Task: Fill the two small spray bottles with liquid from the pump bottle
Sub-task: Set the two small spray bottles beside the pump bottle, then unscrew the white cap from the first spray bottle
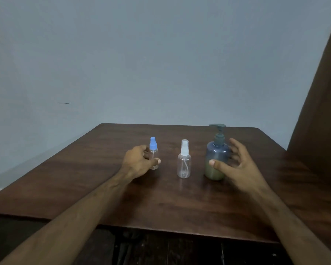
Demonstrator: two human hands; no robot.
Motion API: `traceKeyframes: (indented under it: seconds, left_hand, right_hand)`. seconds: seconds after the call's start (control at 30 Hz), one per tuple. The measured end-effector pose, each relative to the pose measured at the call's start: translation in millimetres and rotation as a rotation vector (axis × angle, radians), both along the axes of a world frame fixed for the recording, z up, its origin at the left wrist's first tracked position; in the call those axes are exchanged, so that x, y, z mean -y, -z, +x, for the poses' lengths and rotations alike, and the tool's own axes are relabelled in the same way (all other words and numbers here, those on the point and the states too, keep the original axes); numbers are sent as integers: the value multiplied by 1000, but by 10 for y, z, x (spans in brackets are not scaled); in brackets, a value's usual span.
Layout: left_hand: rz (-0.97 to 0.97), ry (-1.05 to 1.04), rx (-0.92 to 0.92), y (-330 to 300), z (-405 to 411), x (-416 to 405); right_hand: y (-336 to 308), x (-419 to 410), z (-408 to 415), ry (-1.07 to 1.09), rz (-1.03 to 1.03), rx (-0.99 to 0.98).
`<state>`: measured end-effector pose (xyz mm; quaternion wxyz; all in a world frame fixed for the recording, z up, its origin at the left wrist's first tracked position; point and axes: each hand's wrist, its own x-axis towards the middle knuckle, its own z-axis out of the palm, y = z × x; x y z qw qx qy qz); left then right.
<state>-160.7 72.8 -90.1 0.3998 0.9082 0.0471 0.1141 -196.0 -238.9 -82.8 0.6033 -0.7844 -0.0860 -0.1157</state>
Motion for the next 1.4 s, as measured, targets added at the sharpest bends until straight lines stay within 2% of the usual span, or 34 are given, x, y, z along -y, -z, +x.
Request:
traceKeyframes:
  seconds: [0.23, 0.37, 0.47, 0.53, 0.6, 0.7, 0.9, 1.17, 1.27, 1.4]
  left_hand:
    - [-28, -21, 54, 18, -317, 111]
    - [-181, -72, 34, 25, -438, 164]
    - [-355, -227, 290, 27, -655, 258]
    - [-338, -194, 419, 22, -797, 413]
    - [-259, -70, 391, 27, -865, 605]
    - [-134, 17, 319, 64, -808, 811]
    - [3, 75, 217, 135, -561, 890]
    - [-108, 67, 228, 211, -501, 888]
    - [-227, 112, 210, 228, -512, 875]
    - [-272, 173, 195, 234, -510, 866]
  right_hand:
    - [109, 82, -225, 117, -57, 19]
    - [-5, 127, -449, 266, -94, 110]
    - [-90, 48, -634, 298, -126, 208]
    - [-135, -111, -669, 200, -224, 170]
    - [-159, -321, -606, 115, -351, 119]
    - [-222, -619, -448, 122, -494, 112]
    - [-351, -897, -117, 142, -610, 56]
    - [-317, -891, -19, 100, -594, 51]
    - [-324, -826, -42, 80, -581, 54]
    - [-353, -803, -38, 24, -547, 46]
